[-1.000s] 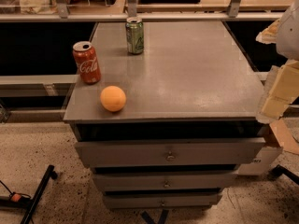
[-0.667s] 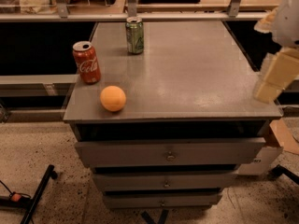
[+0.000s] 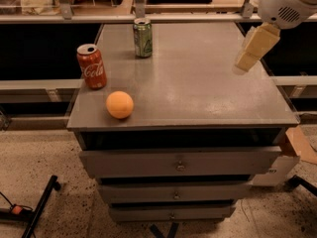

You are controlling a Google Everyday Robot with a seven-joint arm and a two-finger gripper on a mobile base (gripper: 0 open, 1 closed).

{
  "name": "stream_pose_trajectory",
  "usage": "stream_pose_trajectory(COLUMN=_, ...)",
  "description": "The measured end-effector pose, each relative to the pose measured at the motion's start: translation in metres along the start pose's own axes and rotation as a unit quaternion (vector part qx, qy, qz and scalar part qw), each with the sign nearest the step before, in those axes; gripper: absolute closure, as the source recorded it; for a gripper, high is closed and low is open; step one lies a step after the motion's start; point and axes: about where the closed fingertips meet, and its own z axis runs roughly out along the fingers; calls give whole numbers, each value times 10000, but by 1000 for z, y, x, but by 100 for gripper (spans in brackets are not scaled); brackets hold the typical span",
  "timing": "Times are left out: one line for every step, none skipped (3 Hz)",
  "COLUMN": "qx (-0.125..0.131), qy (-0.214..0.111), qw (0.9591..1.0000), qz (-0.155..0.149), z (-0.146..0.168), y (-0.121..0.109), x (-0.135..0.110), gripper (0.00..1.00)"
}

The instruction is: Move green can near orange

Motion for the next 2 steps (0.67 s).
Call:
stream_pose_trajectory(qx=0, qy=-1, qw=10000, qz=0, z=0, y=0, x=0, gripper=0)
stream_pose_trajectory(qx=0, qy=-126, qw=9998, qz=148, z=10, y=0, x=-4, gripper=0)
